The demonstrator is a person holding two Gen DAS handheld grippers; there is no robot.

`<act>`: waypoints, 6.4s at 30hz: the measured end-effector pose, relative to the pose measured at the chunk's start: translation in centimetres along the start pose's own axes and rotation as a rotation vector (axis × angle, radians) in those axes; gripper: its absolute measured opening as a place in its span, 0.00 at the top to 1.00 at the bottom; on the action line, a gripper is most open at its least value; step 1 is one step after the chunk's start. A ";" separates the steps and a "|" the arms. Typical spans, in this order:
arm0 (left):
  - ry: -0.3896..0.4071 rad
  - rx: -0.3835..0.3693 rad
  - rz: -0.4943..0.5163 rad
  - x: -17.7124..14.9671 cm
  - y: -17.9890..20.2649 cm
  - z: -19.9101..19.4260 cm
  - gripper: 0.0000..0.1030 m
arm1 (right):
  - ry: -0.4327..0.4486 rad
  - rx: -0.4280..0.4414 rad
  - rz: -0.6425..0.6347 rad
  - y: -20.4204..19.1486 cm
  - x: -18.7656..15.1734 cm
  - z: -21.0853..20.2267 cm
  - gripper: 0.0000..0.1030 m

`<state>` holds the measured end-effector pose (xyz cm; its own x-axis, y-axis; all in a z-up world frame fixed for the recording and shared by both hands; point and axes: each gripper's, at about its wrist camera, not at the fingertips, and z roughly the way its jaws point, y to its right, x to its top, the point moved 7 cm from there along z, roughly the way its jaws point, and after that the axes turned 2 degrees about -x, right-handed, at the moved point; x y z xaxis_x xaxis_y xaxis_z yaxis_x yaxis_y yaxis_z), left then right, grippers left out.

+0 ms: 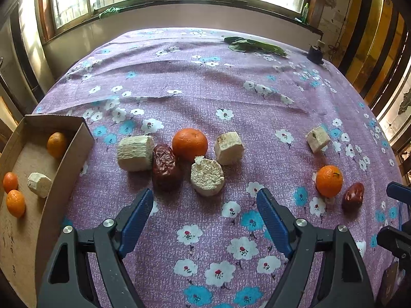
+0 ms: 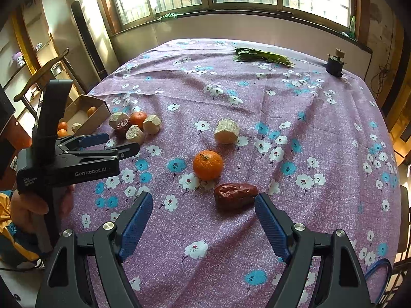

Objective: Organize fruits
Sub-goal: 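Grasp the white round slice with the left tool while the right tool grasps an orange, then lift the white slice with the left tool while the right tool lifts the orange, then carry the white slice with the left tool while the right tool carries the orange over the box, then open the left tool to drop the slice while the right tool releases the orange, then move both open tools out of the box back over the table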

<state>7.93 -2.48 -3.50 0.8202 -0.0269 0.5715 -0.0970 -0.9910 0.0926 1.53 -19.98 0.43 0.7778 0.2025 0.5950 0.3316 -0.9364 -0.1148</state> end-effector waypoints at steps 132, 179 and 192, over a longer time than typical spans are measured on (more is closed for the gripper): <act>0.098 0.302 -0.237 -3.4 -27.2 -11.2 0.73 | -0.001 0.297 -0.385 -31.2 7.6 8.2 0.61; 0.089 0.306 -0.242 -3.7 -26.1 -11.2 0.34 | -0.040 0.305 -0.355 -30.0 6.3 9.2 0.30; 0.129 0.105 -0.172 -2.3 -16.4 -10.8 0.23 | 0.022 0.105 -0.208 -17.2 2.6 1.7 0.11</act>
<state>1.53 15.22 2.45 0.7400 0.1538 0.6547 0.1026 -0.9879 0.1161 -1.20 -2.87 2.59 0.6758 0.3804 0.6314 0.5380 -0.8400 -0.0698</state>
